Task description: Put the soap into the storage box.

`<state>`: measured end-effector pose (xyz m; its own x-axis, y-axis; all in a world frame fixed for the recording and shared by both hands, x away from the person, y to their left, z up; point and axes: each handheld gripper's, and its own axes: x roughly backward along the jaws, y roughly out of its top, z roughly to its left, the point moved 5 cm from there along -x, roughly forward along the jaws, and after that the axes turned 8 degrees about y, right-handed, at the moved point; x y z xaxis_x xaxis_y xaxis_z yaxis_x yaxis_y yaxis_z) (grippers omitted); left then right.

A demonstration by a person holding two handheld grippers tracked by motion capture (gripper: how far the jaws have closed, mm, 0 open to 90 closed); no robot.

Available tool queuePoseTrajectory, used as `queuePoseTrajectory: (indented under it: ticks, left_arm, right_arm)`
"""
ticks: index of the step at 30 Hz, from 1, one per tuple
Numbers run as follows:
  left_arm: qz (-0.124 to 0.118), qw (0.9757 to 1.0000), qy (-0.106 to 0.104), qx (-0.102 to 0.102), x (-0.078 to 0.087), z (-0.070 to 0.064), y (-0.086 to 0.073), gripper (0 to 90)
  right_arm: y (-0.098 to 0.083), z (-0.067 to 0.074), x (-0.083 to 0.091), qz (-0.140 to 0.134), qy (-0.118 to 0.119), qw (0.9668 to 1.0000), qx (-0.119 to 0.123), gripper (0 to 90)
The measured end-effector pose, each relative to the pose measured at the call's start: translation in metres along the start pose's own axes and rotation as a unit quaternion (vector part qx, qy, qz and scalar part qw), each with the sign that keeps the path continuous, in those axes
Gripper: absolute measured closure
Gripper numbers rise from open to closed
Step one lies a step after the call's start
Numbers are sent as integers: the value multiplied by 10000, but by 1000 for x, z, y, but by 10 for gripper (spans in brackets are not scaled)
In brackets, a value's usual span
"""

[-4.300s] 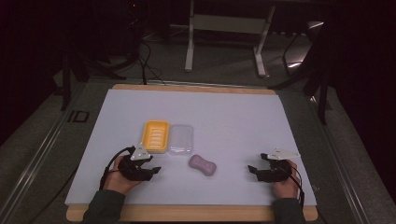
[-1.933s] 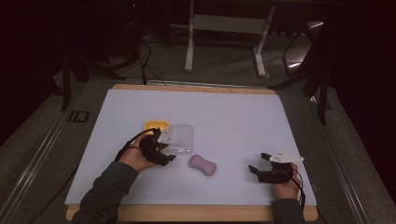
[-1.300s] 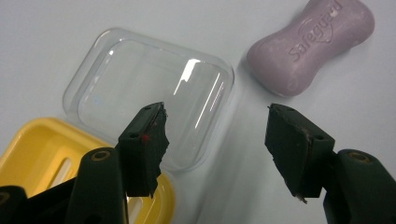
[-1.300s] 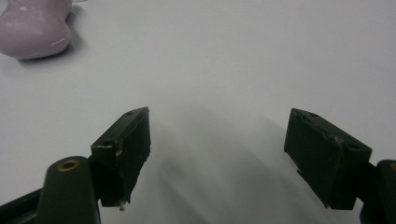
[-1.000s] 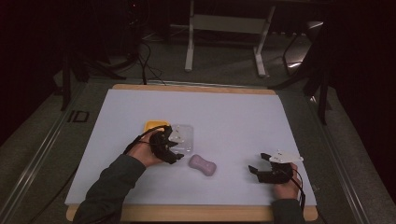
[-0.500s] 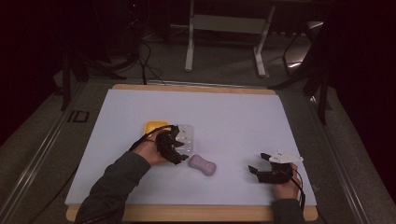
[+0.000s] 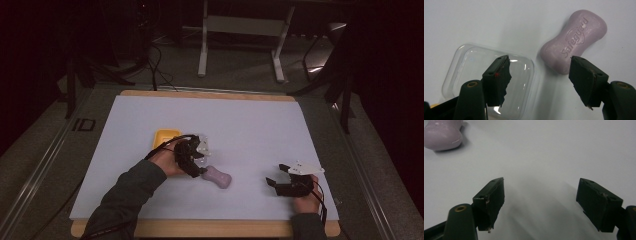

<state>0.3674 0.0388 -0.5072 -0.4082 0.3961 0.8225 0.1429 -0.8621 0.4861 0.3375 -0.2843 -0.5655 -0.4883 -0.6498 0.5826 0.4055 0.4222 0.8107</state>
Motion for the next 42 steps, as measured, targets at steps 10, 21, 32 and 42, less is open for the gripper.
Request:
queuePoseTrajectory:
  ticks: [10,21,32,42]
  left_arm:
    - [56,9998,-104,-139,-8,-5,6,299]
    - [81,9993,-152,-343,-16,-14,16,247]
    - [232,9974,-286,-622,-27,-27,25,204]
    - [365,9945,-386,-901,-38,-35,29,149]
  right_arm:
    - [0,0,0,11,12,10000,4,223]
    - [0,0,0,26,20,10000,28,223]
    - [0,0,-1,33,30,10000,49,224]
    - [0,1,-1,45,35,10000,59,224]
